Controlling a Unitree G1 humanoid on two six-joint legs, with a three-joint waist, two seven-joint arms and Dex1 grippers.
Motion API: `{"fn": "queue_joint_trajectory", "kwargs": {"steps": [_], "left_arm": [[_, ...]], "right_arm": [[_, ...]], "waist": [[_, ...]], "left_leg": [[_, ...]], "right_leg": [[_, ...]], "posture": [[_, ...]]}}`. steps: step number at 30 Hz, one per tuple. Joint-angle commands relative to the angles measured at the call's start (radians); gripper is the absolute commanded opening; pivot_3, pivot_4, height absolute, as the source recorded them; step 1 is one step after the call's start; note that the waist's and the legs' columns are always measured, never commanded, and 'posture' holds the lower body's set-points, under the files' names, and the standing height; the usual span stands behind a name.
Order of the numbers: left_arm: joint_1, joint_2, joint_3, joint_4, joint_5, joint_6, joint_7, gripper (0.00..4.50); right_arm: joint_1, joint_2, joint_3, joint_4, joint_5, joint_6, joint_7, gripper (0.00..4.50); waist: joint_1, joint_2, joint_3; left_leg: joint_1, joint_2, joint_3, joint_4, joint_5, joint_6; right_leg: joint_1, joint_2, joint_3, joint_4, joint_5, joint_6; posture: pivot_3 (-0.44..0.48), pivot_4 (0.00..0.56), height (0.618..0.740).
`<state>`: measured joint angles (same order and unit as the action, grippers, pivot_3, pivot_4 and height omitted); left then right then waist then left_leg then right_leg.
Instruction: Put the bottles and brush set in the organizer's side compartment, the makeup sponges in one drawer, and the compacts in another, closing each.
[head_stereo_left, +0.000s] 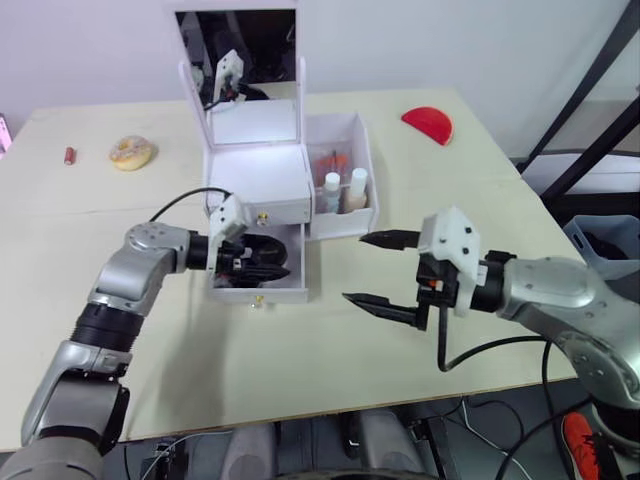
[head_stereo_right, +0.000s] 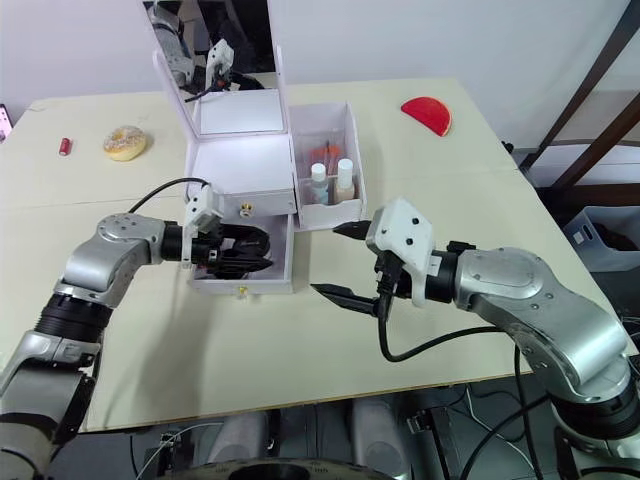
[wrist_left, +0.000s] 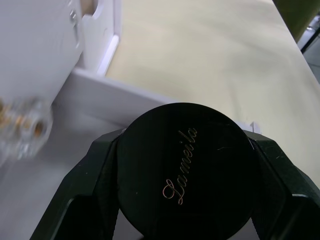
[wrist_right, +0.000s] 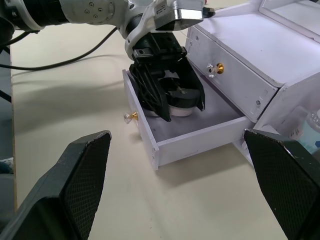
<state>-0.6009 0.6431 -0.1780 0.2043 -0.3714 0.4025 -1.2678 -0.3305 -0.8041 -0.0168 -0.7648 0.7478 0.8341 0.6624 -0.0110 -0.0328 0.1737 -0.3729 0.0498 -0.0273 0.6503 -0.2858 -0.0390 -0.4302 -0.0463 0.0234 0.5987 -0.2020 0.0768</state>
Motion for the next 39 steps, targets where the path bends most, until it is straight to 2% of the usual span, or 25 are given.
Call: {"fn": "queue_joint_trajectory", "kwargs": {"steps": [1, 15, 17, 19, 31, 39], "left_arm": [[-0.025, -0.012, -0.011, 0.021, 0.033, -0.034, -0.018, 2.69], [-0.021, -0.040, -0.025, 0.027, 0.064, -0.029, -0.059, 2.69], [-0.020, -0.040, -0.024, 0.028, 0.067, -0.032, -0.058, 3.77], [-0.020, -0.041, -0.022, 0.028, 0.071, -0.035, -0.055, 4.48], [-0.064, -0.021, 0.012, 0.001, 0.046, 0.016, -0.068, 4.48], [-0.028, 0.056, 0.085, -0.167, -0.073, 0.175, -0.095, 4.48]], "right_arm": [[-0.004, 0.005, -0.032, -0.040, 0.020, 0.001, -0.025, 4.50], [0.000, -0.003, -0.032, -0.042, 0.030, 0.002, -0.044, 4.50], [0.000, -0.003, -0.032, -0.042, 0.031, 0.002, -0.046, 4.50], [0.001, -0.002, -0.031, -0.043, 0.031, 0.002, -0.047, 4.50], [-0.003, 0.002, -0.026, -0.040, 0.032, 0.000, -0.054, 4.50], [-0.004, 0.005, -0.022, -0.034, 0.031, -0.003, -0.051, 4.50]], "waist": [[0.000, 0.000, 0.000], [0.000, 0.000, 0.000], [0.000, 0.000, 0.000], [0.000, 0.000, 0.000], [0.000, 0.000, 0.000], [-0.002, 0.000, 0.000]], "left_leg": [[0.000, 0.000, 0.000, 0.000, 0.000, 0.000], [0.000, 0.000, 0.000, 0.000, 0.000, 0.000], [0.000, 0.000, 0.000, 0.000, 0.000, 0.000], [0.000, 0.000, 0.000, 0.000, 0.000, 0.000], [0.000, 0.000, 0.000, 0.001, 0.000, 0.000], [0.000, 0.000, -0.001, 0.000, 0.000, 0.000]], "right_leg": [[0.000, 0.000, 0.000, 0.000, 0.000, 0.000], [0.000, 0.000, 0.000, 0.000, 0.000, 0.000], [0.000, 0.000, 0.000, 0.000, 0.000, 0.000], [0.000, 0.000, 0.000, 0.000, 0.000, 0.000], [0.000, 0.000, 0.000, 0.001, 0.000, 0.000], [0.000, 0.000, 0.000, 0.000, 0.000, 0.000]], "posture": [[0.000, 0.150, 0.739], [0.000, 0.150, 0.739], [0.000, 0.150, 0.739], [0.000, 0.150, 0.739], [0.000, 0.150, 0.739], [0.000, 0.150, 0.739]]}}
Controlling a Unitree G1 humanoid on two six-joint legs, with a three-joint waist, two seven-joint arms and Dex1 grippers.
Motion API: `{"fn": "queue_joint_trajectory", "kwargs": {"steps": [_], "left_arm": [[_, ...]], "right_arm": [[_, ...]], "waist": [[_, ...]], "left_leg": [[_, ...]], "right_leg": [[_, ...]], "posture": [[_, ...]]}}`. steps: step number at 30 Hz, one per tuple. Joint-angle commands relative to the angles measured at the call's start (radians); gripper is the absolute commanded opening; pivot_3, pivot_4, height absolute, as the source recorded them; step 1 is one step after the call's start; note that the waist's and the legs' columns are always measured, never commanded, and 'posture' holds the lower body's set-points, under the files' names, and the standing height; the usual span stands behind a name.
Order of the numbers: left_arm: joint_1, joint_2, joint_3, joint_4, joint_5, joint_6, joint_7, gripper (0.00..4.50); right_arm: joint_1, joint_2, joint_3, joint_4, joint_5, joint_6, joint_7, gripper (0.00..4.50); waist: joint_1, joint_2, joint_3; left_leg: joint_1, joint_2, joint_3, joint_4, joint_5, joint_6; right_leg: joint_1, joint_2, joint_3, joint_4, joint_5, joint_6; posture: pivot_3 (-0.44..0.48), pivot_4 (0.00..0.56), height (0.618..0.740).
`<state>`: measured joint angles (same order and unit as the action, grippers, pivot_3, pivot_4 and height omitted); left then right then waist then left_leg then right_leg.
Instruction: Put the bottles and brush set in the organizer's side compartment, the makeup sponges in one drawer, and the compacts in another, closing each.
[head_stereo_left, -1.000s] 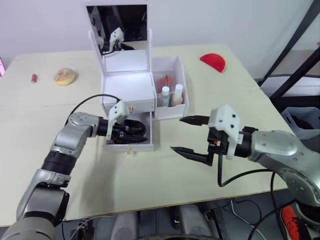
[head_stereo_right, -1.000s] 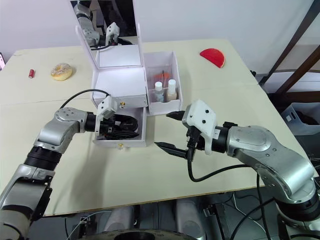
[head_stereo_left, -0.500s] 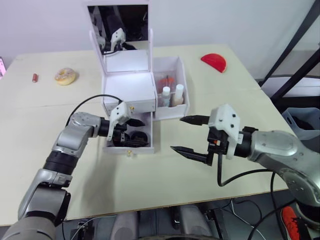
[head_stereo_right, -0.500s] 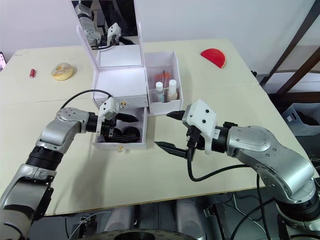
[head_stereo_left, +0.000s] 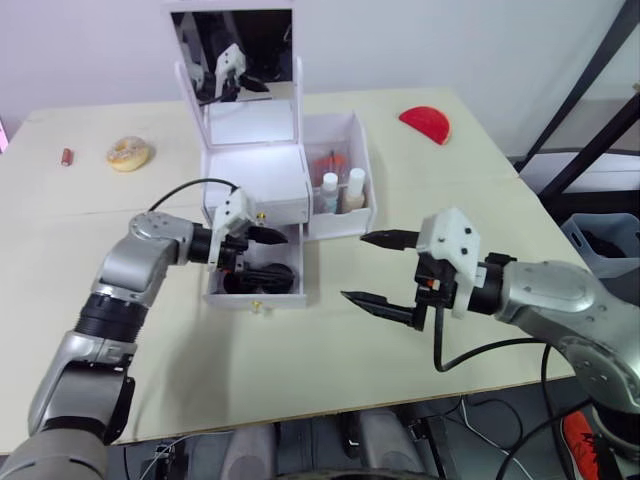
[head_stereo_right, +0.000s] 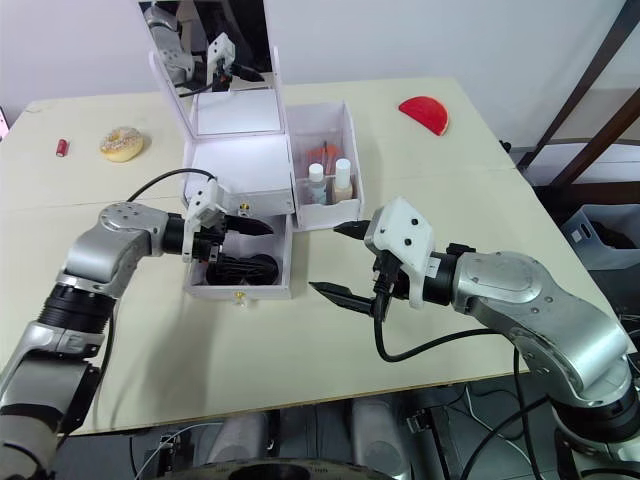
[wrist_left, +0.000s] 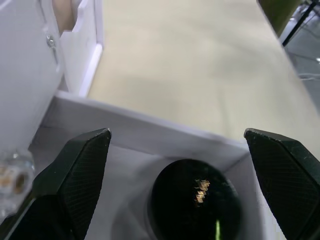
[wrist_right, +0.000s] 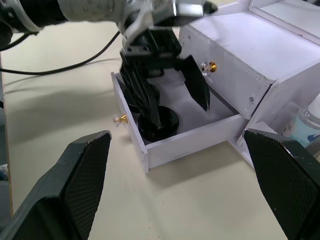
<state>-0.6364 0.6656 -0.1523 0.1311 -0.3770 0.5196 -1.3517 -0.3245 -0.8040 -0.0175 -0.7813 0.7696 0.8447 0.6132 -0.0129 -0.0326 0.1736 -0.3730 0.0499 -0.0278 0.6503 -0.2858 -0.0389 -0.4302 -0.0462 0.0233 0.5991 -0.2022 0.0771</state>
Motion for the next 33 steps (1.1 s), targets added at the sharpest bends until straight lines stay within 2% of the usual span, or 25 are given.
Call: {"fn": "queue_joint_trajectory", "kwargs": {"steps": [1, 3, 6, 13, 17, 23, 29, 33], "left_arm": [[0.022, 0.048, 0.078, -0.130, -0.097, 0.091, -0.011, 4.48], [0.054, 0.079, 0.119, -0.198, -0.162, 0.161, -0.010, 4.48], [0.115, 0.148, 0.177, -0.287, -0.240, 0.246, -0.015, 3.67], [0.300, 0.334, 0.241, -0.374, -0.274, 0.242, -0.089, 0.14], [0.378, 0.397, 0.194, -0.385, -0.180, 0.119, -0.109, 0.06], [0.374, 0.362, 0.112, -0.385, -0.049, 0.004, -0.016, 0.06], [0.336, 0.315, 0.079, -0.344, 0.007, -0.050, 0.030, 0.06], [0.310, 0.301, 0.060, -0.318, 0.028, -0.064, 0.032, 0.06]], "right_arm": [[-0.009, 0.005, -0.020, -0.017, 0.008, -0.014, -0.001, 4.50], [-0.009, 0.006, -0.019, -0.015, 0.007, -0.015, -0.001, 4.50], [-0.010, 0.007, -0.019, -0.014, 0.009, -0.015, 0.000, 4.50], [-0.010, 0.000, -0.020, -0.003, 0.006, -0.023, 0.018, 4.50], [-0.010, -0.010, -0.025, 0.010, 0.000, -0.034, 0.045, 4.50], [-0.001, -0.029, -0.049, 0.011, 0.009, -0.044, 0.079, 4.50], [-0.003, -0.046, -0.052, 0.008, 0.009, -0.032, 0.094, 4.50], [0.013, -0.099, -0.023, 0.010, -0.041, -0.013, 0.098, 4.50]], "waist": [[0.000, 0.000, 0.000], [-0.003, 0.000, 0.000], [-0.003, 0.000, 0.000], [0.001, 0.000, 0.000], [0.001, 0.001, 0.001], [0.002, 0.001, 0.001], [0.001, 0.001, 0.001], [0.001, 0.001, 0.001]], "left_leg": [[0.000, 0.000, 0.000, 0.000, 0.000, 0.000], [0.000, 0.000, 0.000, 0.000, 0.000, 0.000], [0.000, 0.000, 0.000, 0.000, 0.000, 0.000], [0.001, 0.000, 0.000, 0.000, 0.000, 0.000], [0.001, 0.000, 0.000, 0.000, 0.000, 0.000], [0.000, 0.000, 0.001, 0.000, 0.000, 0.000], [0.000, 0.000, 0.001, -0.001, 0.000, 0.000], [0.000, 0.000, 0.001, -0.001, 0.000, 0.000]], "right_leg": [[0.000, 0.000, 0.000, 0.000, 0.000, 0.000], [0.000, 0.000, 0.000, 0.000, 0.000, 0.000], [0.000, 0.000, 0.000, 0.000, 0.000, 0.000], [0.000, 0.000, 0.000, 0.000, 0.000, 0.000], [0.000, -0.001, 0.000, -0.001, 0.000, 0.000], [0.000, -0.001, 0.000, -0.002, 0.000, 0.000], [-0.001, 0.000, 0.000, -0.001, 0.000, 0.000], [-0.001, 0.000, 0.000, -0.001, 0.000, 0.000]], "posture": [[0.000, 0.150, 0.739], [0.000, 0.150, 0.739], [0.000, 0.150, 0.739], [0.000, 0.150, 0.739], [0.000, 0.150, 0.739], [0.000, 0.150, 0.739], [0.000, 0.150, 0.739], [0.000, 0.150, 0.739]]}}
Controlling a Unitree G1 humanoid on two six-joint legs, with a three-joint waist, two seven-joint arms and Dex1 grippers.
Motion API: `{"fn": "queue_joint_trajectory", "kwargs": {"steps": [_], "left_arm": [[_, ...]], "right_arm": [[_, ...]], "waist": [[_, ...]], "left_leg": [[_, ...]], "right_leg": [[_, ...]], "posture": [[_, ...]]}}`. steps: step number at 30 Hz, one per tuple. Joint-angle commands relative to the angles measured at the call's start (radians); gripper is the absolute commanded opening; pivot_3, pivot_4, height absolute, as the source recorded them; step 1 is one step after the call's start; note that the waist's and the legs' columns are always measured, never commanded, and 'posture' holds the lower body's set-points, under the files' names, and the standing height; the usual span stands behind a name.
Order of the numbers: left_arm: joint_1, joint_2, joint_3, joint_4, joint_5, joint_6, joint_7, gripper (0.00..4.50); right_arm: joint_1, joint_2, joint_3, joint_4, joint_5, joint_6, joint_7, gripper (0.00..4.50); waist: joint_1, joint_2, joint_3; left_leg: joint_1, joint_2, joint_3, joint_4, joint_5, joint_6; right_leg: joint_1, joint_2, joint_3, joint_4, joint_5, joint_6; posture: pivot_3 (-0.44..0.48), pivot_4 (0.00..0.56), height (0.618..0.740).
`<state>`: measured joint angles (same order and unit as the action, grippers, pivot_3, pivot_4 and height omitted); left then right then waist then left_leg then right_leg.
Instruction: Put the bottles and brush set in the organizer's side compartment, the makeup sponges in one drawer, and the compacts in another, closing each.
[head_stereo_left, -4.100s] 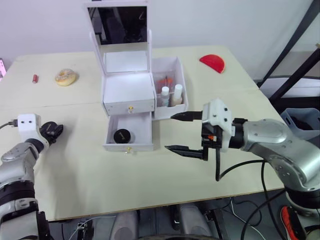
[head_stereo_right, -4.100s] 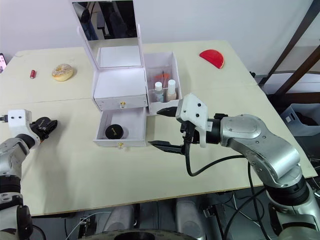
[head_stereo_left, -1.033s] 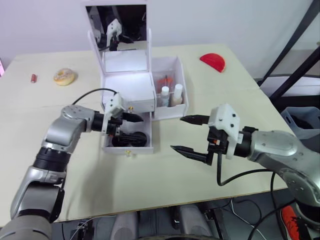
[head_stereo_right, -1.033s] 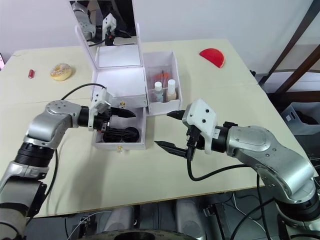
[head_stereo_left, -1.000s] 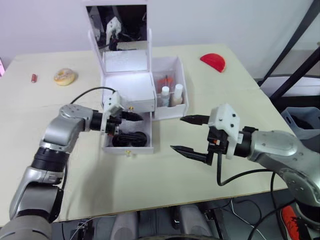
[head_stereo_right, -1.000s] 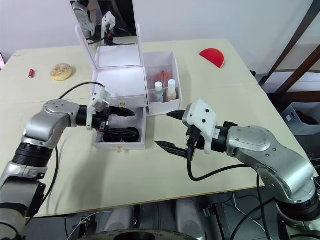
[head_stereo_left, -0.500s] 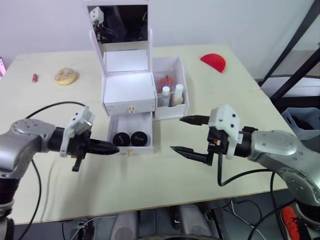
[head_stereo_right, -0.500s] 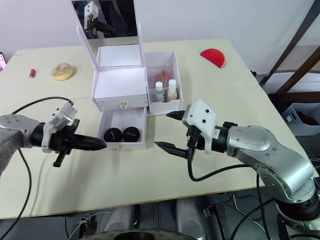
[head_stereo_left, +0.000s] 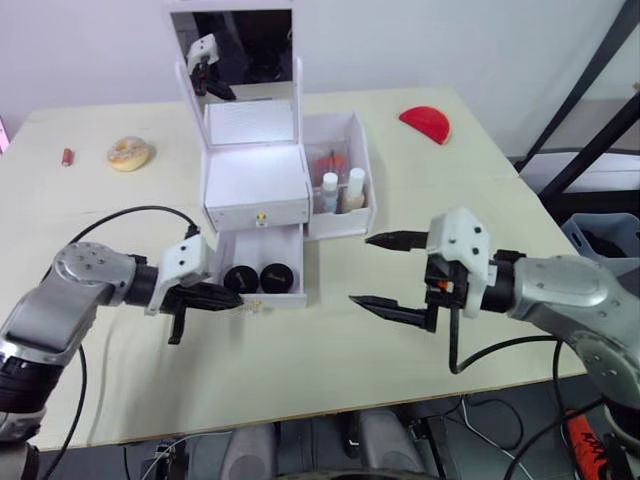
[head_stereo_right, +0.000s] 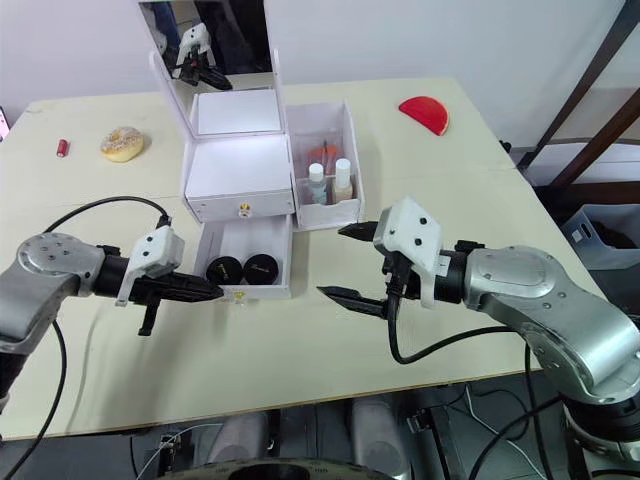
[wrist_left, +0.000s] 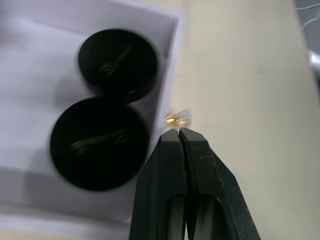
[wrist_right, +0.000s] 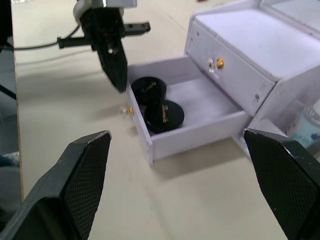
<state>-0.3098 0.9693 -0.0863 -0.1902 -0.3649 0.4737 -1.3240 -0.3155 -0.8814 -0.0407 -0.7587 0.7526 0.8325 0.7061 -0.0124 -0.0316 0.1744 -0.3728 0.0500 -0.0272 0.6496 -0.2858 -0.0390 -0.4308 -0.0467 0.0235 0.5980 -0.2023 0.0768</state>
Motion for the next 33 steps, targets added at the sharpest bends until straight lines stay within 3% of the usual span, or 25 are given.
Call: {"fn": "queue_joint_trajectory", "kwargs": {"steps": [1, 16, 33], "left_arm": [[-0.024, -0.006, -0.012, 0.007, 0.019, -0.018, 0.004, 0.06], [-0.150, -0.130, -0.061, 0.101, 0.125, -0.049, 0.132, 0.06], [-0.278, -0.293, -0.083, 0.347, 0.261, -0.192, 0.287, 0.06]], "right_arm": [[0.008, -0.025, 0.000, -0.009, -0.028, 0.000, 0.004, 4.50], [0.016, -0.028, 0.000, -0.002, -0.045, 0.038, -0.001, 4.50], [0.003, -0.005, -0.020, -0.010, -0.026, 0.033, -0.020, 4.50]], "waist": [[0.001, 0.000, 0.000], [0.002, 0.000, 0.000], [0.013, 0.000, 0.000]], "left_leg": [[0.000, 0.000, 0.000, 0.000, 0.000, 0.000], [0.000, 0.000, -0.001, 0.005, 0.000, 0.000], [0.000, 0.000, -0.001, 0.004, 0.000, 0.000]], "right_leg": [[0.000, 0.000, 0.000, 0.000, 0.000, 0.000], [0.002, 0.000, 0.000, 0.001, -0.001, 0.002], [0.002, 0.001, 0.000, 0.002, 0.001, 0.000]], "posture": [[0.000, 0.150, 0.739], [0.000, 0.150, 0.739], [0.000, 0.150, 0.739]]}}
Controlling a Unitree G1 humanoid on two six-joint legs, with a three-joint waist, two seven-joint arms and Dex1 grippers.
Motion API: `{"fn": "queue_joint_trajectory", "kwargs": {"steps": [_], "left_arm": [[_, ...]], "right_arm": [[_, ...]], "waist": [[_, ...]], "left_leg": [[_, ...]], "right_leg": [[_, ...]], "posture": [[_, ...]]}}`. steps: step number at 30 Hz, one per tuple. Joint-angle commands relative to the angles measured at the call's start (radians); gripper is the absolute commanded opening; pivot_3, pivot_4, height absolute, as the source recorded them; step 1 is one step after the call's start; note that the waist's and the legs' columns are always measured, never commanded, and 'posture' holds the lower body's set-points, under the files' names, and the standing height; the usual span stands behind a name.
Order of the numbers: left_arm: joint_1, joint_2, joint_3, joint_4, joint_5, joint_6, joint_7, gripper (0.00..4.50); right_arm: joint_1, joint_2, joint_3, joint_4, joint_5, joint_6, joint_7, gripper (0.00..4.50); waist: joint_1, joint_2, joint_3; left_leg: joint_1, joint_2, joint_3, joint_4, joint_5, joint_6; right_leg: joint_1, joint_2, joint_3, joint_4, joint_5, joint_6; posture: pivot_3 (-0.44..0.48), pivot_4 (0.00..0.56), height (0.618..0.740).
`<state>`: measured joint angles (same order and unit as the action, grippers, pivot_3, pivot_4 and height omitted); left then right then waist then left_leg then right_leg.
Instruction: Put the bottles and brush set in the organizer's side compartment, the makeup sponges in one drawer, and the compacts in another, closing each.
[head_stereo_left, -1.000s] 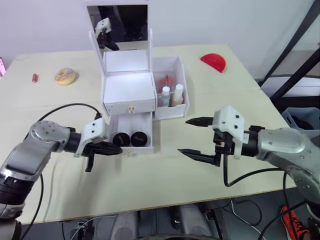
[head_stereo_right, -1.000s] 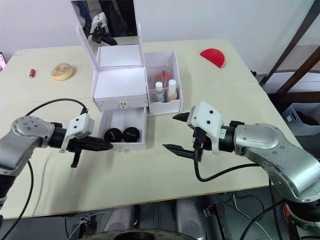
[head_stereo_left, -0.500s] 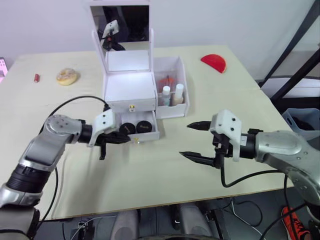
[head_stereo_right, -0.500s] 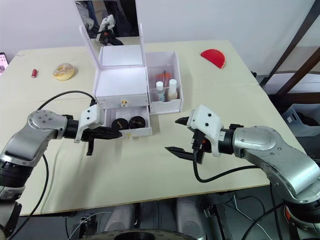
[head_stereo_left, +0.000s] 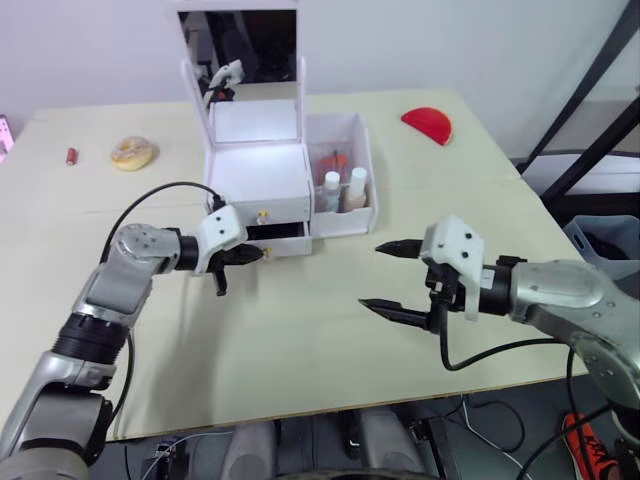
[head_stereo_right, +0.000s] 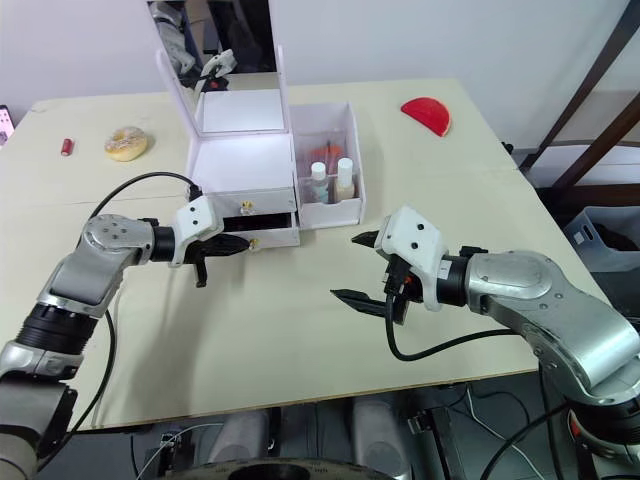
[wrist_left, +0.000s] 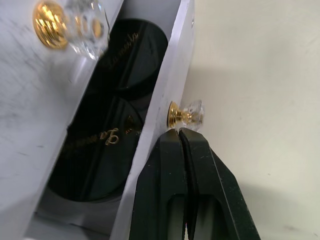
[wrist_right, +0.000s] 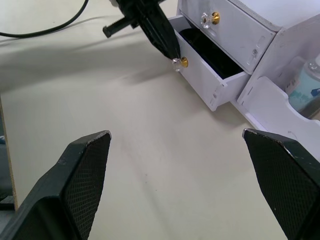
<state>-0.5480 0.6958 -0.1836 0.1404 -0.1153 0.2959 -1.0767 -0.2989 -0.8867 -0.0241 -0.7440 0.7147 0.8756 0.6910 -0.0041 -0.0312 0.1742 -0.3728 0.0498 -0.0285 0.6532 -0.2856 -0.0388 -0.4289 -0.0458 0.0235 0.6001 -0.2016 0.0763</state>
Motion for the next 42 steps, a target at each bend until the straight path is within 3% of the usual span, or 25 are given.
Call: {"fn": "queue_joint_trajectory", "kwargs": {"steps": [1, 28, 37, 42], "left_arm": [[-0.043, -0.026, 0.016, 0.021, 0.013, -0.015, 0.042, 0.06], [-0.034, -0.164, 0.038, 0.083, 0.149, -0.115, 0.367, 0.06], [0.000, -0.187, 0.044, 0.050, 0.149, -0.110, 0.409, 0.06], [0.051, -0.166, 0.088, -0.082, 0.065, -0.027, 0.350, 0.06]], "right_arm": [[-0.013, 0.000, -0.037, -0.025, 0.012, -0.010, -0.006, 4.50], [-0.005, 0.003, -0.064, -0.051, 0.096, 0.007, -0.025, 4.50], [0.001, -0.002, -0.076, -0.052, 0.119, 0.008, -0.034, 4.50], [0.014, -0.015, -0.108, -0.037, 0.118, -0.004, -0.024, 4.50]], "waist": [[0.009, 0.000, 0.000], [0.019, 0.000, 0.000], [0.018, 0.000, 0.000], [0.015, 0.000, 0.000]], "left_leg": [[0.000, 0.000, 0.000, 0.000, 0.000, 0.000], [-0.001, 0.000, -0.001, 0.008, 0.000, 0.000], [-0.001, 0.000, -0.001, 0.009, 0.000, 0.000], [-0.001, 0.000, -0.001, 0.008, 0.000, 0.000]], "right_leg": [[0.000, 0.000, 0.000, 0.000, 0.000, 0.000], [0.002, 0.000, 0.000, 0.003, 0.000, 0.000], [0.002, 0.000, 0.000, 0.003, 0.000, 0.001], [0.002, 0.000, 0.000, 0.002, 0.001, -0.001]], "posture": [[0.000, 0.150, 0.739], [0.000, 0.150, 0.739], [0.000, 0.150, 0.739], [0.000, 0.150, 0.739]]}}
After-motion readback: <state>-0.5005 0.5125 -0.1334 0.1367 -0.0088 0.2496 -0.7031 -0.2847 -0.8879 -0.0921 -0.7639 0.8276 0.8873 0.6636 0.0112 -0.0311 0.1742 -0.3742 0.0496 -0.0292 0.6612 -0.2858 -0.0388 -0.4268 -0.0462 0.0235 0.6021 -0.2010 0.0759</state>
